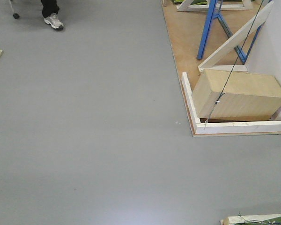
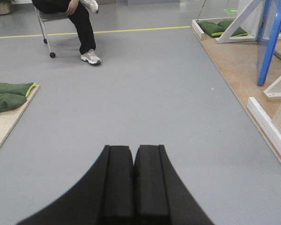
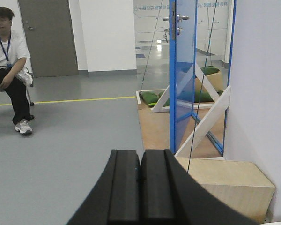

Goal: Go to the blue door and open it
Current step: 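Drive the base forward toward the blue-framed door beside the wooden platform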

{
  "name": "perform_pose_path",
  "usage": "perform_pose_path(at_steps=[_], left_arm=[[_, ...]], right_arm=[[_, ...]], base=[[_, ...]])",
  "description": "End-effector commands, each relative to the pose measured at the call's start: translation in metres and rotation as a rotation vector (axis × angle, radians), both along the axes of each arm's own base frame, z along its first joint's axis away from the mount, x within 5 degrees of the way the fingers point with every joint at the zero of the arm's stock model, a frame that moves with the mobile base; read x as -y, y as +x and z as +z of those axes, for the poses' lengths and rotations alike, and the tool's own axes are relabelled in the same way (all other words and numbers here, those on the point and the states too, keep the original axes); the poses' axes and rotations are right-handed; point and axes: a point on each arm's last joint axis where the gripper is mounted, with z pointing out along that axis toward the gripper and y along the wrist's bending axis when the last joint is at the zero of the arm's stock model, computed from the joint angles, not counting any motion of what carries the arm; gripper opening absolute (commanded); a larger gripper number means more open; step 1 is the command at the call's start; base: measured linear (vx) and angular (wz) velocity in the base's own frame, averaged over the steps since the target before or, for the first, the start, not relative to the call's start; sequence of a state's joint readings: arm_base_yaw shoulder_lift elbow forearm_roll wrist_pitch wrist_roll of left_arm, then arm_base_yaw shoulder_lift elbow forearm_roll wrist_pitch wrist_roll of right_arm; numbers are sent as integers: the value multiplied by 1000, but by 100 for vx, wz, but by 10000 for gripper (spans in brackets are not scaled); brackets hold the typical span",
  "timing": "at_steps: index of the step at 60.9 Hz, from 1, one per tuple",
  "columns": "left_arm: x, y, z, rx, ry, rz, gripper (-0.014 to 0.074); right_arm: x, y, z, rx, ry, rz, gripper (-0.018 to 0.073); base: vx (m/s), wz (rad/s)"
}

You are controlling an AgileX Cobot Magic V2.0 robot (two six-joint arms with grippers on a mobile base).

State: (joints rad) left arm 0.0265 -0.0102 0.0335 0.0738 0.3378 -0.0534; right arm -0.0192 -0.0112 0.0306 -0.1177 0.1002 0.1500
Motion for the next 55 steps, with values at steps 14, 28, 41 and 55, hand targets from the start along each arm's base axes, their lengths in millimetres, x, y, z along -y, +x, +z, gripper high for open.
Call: perform_pose_path(at_steps=[14, 28, 41, 55], left_arm=[[1, -1, 20, 139, 1, -7, 71], [1, -1, 20, 140, 1, -7, 71], [1, -1, 20, 140, 1, -7, 71], [0, -1, 19, 135, 1, 1, 71]], right_arm=[[-1, -1, 5, 87, -14, 10, -4], [-1, -1, 5, 87, -14, 10, -4], [-1, -1, 6, 91, -14, 16, -4], [-1, -1, 6, 92, -14, 11, -4]], base=[[0, 0], [1, 0], [3, 0], [10, 1]])
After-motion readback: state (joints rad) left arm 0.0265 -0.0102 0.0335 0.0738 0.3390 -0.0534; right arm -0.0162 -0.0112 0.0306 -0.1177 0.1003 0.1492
